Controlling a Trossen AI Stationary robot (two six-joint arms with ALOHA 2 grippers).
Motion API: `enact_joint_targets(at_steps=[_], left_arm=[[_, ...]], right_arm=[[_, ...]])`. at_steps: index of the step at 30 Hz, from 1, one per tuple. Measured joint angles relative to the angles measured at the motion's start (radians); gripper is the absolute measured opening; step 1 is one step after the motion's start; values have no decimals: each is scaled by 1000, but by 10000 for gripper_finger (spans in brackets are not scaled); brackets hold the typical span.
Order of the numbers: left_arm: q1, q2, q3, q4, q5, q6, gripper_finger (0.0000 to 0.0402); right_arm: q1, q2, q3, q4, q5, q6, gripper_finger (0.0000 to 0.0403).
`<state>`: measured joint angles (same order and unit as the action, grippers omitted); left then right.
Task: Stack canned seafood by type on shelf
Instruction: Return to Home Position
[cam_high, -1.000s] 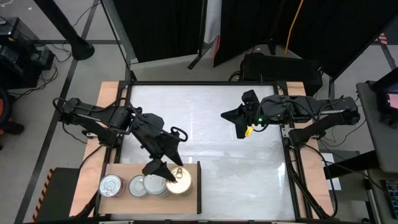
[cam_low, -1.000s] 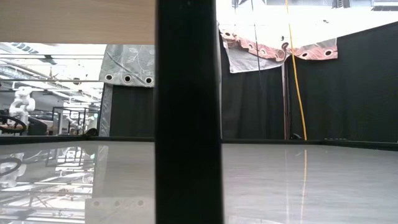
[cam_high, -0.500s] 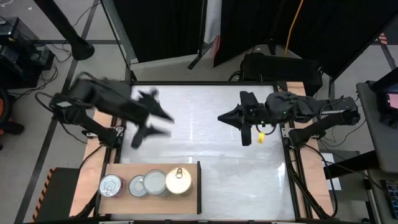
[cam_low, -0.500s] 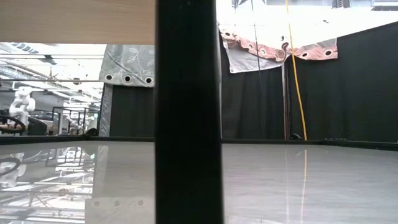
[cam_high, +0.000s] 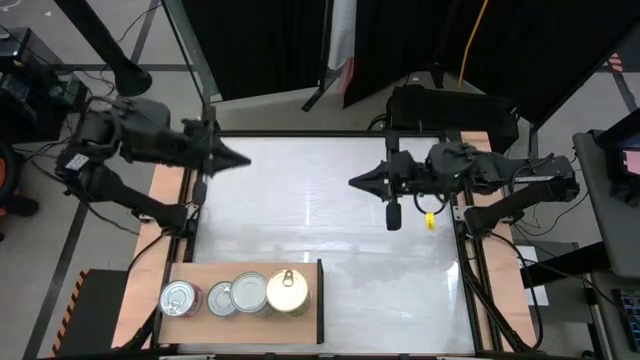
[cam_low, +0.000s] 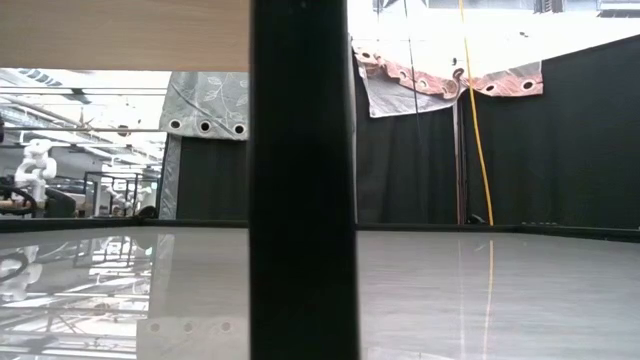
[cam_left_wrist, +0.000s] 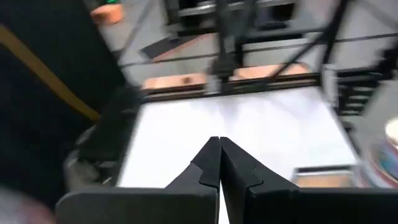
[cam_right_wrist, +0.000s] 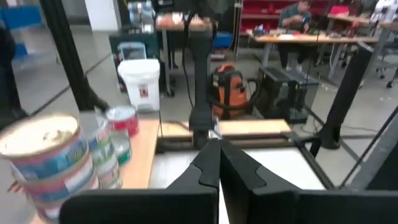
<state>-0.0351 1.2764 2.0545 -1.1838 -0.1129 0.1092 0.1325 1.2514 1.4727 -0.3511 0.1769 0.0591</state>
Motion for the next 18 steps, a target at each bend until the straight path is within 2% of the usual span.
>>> enact_joint_targets(at_steps=[3, 6, 11, 16, 18], left_arm=[[18, -104, -210, 169, 94, 44, 3], [31, -222, -436, 377, 116, 55, 2], [38, -382, -767, 602, 114, 16, 1], [38, -525, -1031, 709, 109, -4, 1], [38, -563, -1109, 703, 84, -68, 1]], right_arm=[[11, -2, -42, -24, 2, -5, 0], [34, -10, -126, 31, 4, -18, 0], [75, -32, -331, 306, 12, 4, 0], [102, -40, -584, 612, 5, 1, 0], [113, -41, -671, 679, 6, -1, 0]])
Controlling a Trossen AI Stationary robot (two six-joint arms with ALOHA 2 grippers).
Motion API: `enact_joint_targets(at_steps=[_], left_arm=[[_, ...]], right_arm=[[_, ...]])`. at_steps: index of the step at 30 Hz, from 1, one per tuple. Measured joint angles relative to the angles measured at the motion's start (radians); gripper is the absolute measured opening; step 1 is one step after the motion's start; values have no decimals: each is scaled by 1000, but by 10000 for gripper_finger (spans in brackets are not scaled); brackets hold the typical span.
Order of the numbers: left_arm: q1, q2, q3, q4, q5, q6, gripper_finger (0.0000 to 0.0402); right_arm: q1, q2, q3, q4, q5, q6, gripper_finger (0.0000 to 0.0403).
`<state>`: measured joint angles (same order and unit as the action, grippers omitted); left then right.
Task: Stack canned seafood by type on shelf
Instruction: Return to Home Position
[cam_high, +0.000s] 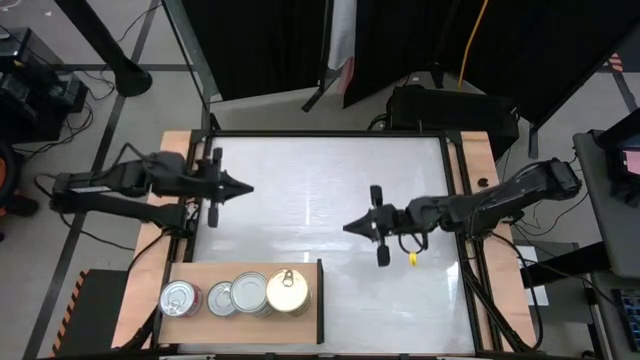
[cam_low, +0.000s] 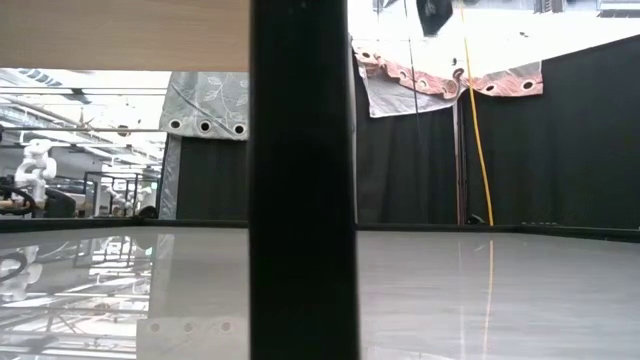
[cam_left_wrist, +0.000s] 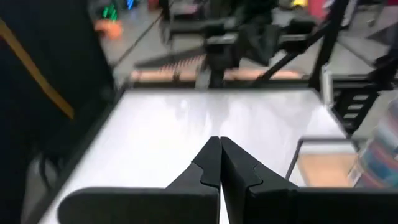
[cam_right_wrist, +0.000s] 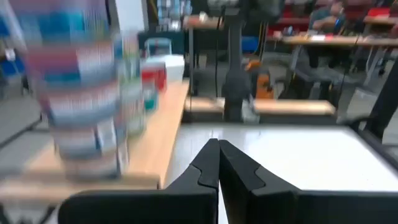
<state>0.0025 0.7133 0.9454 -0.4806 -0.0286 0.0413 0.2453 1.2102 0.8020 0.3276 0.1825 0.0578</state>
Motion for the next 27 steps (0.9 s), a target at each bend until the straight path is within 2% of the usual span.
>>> enact_joint_targets(at_steps=[4, 8, 13, 19, 25, 27], left_arm=[[-1, -54, -108, -50, -29, -58, 1], [-13, -120, -235, -12, -24, -16, 0], [-13, -261, -408, 128, -47, 41, 0], [-5, -427, -540, 134, -77, 88, 0], [5, -592, -672, 134, -78, 63, 0], [5, -640, -719, 179, -81, 51, 0]], right_arm=[[14, 0, -137, 100, 1, -2, 0], [3, -21, -268, 243, 3, 18, 0], [-4, -52, -411, 325, 5, 68, 0], [-22, -103, -568, 393, 0, 102, 0], [-52, -156, -718, 512, 11, 115, 0], [-58, -169, -760, 542, 23, 114, 0]])
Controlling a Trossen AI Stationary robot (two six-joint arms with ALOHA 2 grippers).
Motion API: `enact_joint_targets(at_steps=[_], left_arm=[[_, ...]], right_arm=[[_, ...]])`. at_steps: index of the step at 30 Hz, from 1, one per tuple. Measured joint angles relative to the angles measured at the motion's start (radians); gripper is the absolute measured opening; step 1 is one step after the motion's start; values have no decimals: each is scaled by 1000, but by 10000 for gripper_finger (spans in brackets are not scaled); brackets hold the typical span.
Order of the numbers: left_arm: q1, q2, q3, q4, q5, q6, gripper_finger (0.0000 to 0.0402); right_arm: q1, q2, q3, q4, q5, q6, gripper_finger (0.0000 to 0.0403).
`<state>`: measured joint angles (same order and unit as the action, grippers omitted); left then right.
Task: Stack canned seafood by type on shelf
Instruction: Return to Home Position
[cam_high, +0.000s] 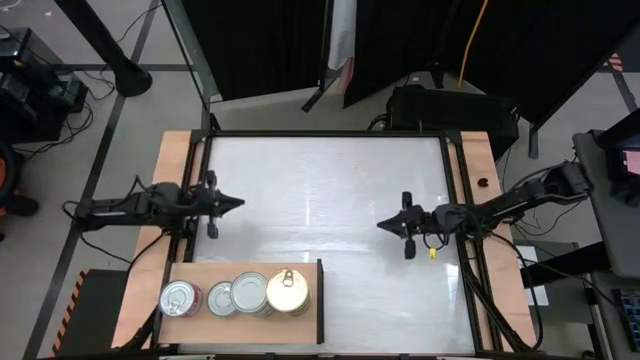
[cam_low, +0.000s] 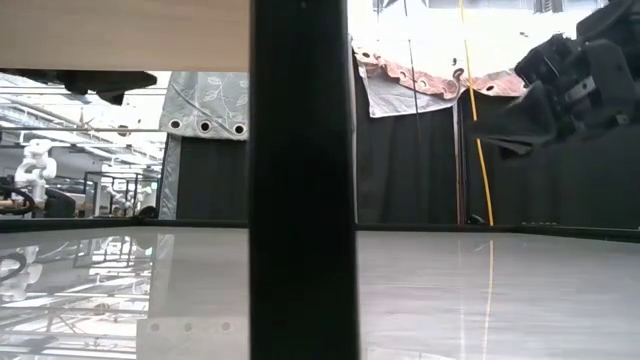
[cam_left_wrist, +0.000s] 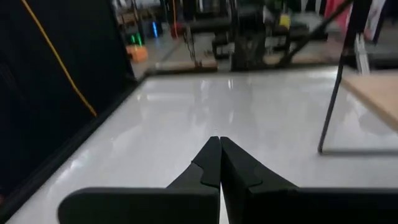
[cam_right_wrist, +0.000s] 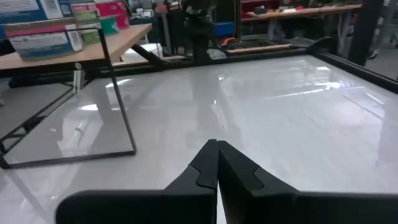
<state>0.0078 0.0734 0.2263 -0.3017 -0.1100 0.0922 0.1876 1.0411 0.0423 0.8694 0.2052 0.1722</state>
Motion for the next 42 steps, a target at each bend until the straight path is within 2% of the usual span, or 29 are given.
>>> enact_joint_targets(at_steps=[4, 9, 12, 16, 22, 25, 42], left_arm=[[-1, -72, -63, 59, -21, -43, 0], [-1, -70, -153, 141, -16, -86, 0], [0, -63, -189, 258, -5, -65, 0], [1, -62, -198, 282, -12, -58, 0], [-2, -73, -203, 309, 99, -136, 0], [-5, -73, -201, 376, 100, -137, 0], [-6, -73, -188, 358, 77, -136, 0]], right_arm=[[-8, -22, -29, -12, 4, -6, 0], [-7, -24, -29, -47, -2, -39, 0], [-8, -29, -29, -51, -2, -47, 0], [-8, -47, -28, -57, -2, -60, 0], [-7, -102, -29, -72, -2, -64, 0], [-7, -157, -29, -125, -2, -64, 0], [0, -642, -28, -573, -55, 1, 0]])
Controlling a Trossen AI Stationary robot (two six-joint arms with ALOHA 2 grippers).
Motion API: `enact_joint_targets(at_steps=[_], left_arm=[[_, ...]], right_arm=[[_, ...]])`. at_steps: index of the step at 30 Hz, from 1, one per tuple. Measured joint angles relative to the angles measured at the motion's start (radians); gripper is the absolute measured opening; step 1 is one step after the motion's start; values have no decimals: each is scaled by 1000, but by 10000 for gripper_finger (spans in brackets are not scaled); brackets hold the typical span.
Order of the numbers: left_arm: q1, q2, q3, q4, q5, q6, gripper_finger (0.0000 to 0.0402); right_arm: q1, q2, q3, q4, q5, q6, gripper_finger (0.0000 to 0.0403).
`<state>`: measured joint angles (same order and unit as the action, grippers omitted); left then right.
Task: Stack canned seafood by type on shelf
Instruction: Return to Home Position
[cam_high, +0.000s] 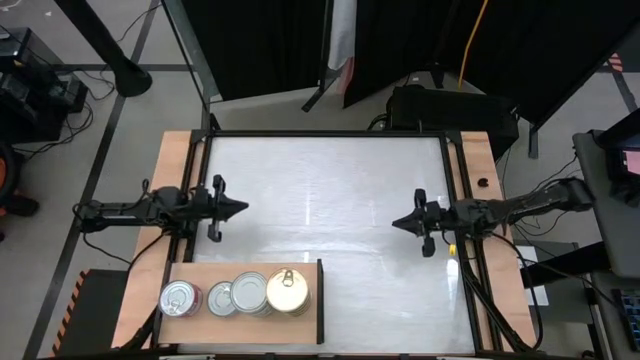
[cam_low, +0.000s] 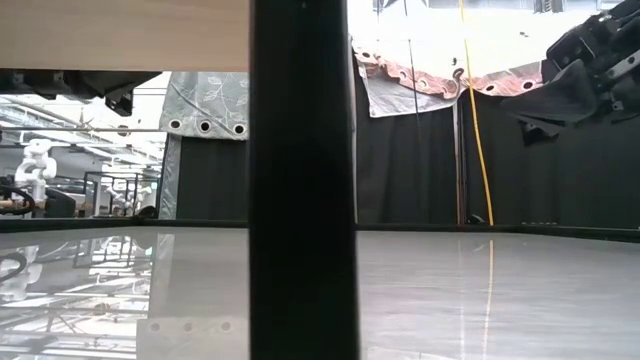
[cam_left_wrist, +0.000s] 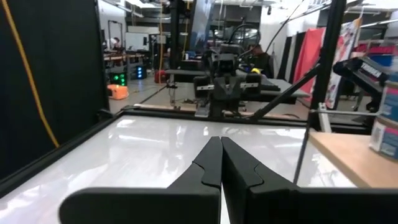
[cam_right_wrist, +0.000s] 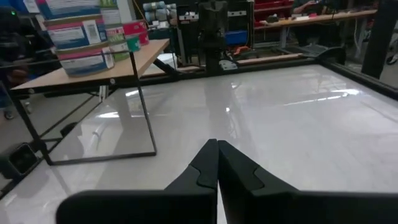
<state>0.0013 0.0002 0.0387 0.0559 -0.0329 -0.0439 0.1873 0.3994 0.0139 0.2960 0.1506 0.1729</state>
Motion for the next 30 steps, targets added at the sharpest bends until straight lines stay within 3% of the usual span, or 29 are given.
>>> enact_joint_targets(at_steps=[15, 21, 26, 30], left_arm=[[0, 0, -5, -46, -53, -3, 0], [0, 0, -5, -58, -49, 5, 0], [0, 0, -6, -82, -26, 5, 0], [0, 0, -6, -81, 19, -1, 0]], right_arm=[[43, -107, 0, -127, 10, -50, 0], [43, -248, 0, -248, 9, -55, 0], [31, -377, 1, -251, 6, -110, 0], [-3, -398, 2, -254, 7, -132, 0]])
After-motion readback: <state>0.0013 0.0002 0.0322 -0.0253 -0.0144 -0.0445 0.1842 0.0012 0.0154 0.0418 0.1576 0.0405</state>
